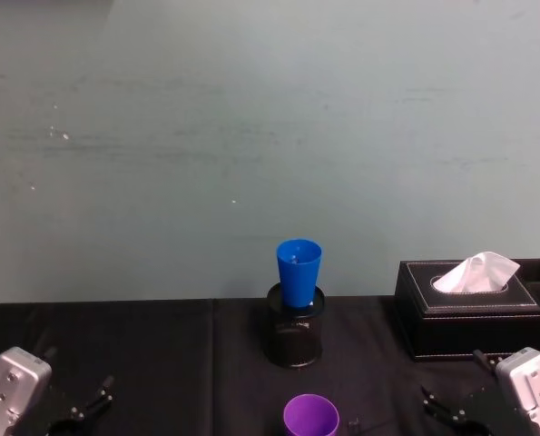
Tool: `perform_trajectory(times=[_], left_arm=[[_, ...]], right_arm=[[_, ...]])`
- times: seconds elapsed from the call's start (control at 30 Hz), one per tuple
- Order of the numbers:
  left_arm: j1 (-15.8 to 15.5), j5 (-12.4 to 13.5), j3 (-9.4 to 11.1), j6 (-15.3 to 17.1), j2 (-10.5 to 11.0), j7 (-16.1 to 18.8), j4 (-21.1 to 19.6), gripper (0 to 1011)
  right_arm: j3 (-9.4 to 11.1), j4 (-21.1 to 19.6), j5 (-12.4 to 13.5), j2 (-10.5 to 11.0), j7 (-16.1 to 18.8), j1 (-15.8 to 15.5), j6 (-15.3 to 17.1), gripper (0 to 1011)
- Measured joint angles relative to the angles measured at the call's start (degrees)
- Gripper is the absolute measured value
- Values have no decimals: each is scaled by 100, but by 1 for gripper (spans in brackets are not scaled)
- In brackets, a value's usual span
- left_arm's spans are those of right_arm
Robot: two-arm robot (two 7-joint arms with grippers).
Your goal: Pick up one cup with a gripper and tap it against the other cup.
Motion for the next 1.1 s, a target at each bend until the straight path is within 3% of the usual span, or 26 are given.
perform_trajectory(times=[1.1], left_arm=[[0, 0, 0, 0, 0, 0, 0, 1000]], right_arm=[[0, 0, 0, 0, 0, 0, 0, 1003]])
